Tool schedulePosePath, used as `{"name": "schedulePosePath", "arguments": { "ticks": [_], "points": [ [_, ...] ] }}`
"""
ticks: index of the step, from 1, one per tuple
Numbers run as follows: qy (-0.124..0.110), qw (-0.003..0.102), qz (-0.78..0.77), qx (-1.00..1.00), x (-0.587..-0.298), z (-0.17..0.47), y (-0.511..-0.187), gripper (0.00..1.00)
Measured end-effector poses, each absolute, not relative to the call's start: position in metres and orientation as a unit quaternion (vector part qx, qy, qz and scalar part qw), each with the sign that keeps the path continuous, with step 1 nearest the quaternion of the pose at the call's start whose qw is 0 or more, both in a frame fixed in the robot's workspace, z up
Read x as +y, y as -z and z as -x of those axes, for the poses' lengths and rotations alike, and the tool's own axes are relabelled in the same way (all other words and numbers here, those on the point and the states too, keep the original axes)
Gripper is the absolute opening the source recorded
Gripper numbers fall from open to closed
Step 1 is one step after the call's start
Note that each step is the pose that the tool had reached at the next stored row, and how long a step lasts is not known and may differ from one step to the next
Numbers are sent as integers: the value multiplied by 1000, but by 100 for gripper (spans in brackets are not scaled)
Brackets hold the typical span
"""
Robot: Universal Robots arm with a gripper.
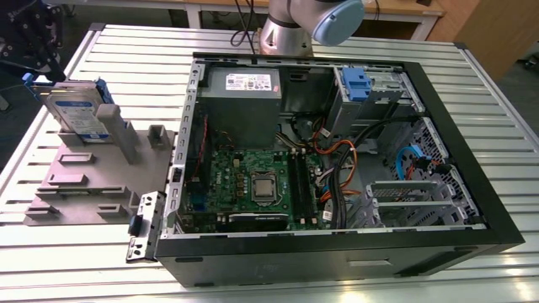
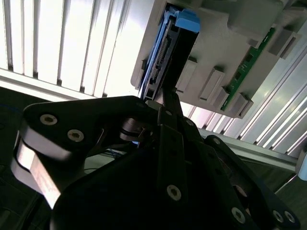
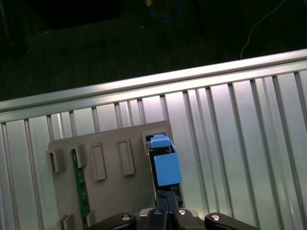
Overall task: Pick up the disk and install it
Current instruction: 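Pick up the disk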
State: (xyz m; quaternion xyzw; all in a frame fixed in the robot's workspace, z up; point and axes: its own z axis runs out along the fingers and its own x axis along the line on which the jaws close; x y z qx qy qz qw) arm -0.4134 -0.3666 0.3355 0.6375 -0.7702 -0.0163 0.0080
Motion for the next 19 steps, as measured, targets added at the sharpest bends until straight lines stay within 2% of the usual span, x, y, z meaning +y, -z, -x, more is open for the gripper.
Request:
{"name": "schedulePosePath", "arguments": {
  "ticks": [19],
  "points": [
    [20, 5, -656, -755, -367, 411, -337, 11]
  ]
}}
